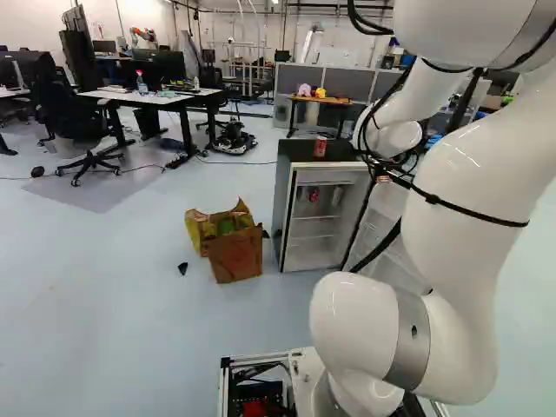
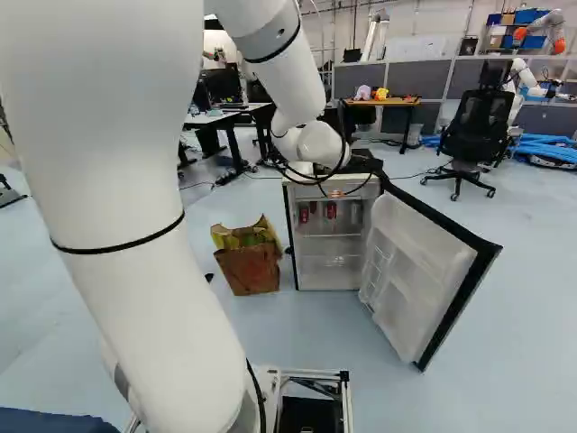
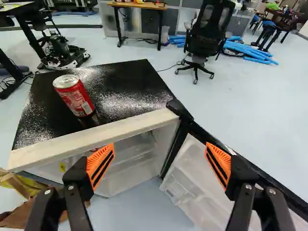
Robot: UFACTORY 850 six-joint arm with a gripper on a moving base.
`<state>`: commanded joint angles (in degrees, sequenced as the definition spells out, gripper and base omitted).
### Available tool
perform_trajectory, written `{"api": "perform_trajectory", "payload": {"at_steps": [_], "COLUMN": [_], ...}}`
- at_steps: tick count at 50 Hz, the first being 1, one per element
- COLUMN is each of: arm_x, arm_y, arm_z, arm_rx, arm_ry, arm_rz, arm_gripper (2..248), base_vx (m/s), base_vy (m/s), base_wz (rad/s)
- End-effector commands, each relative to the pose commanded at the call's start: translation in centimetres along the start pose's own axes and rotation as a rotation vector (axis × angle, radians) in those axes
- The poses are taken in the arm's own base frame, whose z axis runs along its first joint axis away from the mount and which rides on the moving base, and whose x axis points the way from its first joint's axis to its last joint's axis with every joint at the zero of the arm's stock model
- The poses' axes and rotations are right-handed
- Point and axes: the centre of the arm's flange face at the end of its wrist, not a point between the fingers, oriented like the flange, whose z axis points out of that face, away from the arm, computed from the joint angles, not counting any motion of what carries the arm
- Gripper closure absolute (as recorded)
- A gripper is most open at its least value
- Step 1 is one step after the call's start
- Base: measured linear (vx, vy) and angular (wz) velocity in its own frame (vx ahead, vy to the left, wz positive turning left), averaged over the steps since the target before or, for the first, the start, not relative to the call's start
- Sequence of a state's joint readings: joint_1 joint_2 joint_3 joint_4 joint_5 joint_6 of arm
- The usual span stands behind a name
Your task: Grab a drink from the fridge
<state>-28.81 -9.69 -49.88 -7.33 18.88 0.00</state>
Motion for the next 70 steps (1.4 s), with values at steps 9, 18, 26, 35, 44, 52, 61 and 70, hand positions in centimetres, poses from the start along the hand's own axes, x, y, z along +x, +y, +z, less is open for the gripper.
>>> {"api": "perform_trajectory", "payload": {"at_steps": [9, 18, 26, 35, 44, 52, 61, 70], "arm_x": [0.3, 0.6, 0.9, 1.4, 1.9, 2.4, 3.1, 3.1], "arm_y": [1.6, 3.2, 4.6, 6.0, 7.4, 8.7, 10.0, 11.4], "arm_z": [-0.6, -1.1, -1.6, -2.0, -2.2, -2.3, -2.4, -1.9], "arm_rx": [-0.029, -0.059, -0.084, -0.106, -0.126, -0.143, -0.161, -0.176], "arm_ry": [-0.029, -0.054, -0.078, -0.105, -0.133, -0.158, -0.185, -0.227], "arm_rz": [0.023, 0.054, 0.079, 0.098, 0.112, 0.125, 0.139, 0.155], "arm_gripper": [3, 3, 3, 3, 3, 3, 3, 3], "base_vx": [0.0, 0.0, 0.0, 0.0, 0.0, 0.0, 0.0, 0.0], "base_vy": [0.0, 0.0, 0.0, 0.0, 0.0, 0.0, 0.0, 0.0], "base_wz": [0.0, 0.0, 0.0, 0.0, 0.0, 0.0, 0.0, 0.0]}}
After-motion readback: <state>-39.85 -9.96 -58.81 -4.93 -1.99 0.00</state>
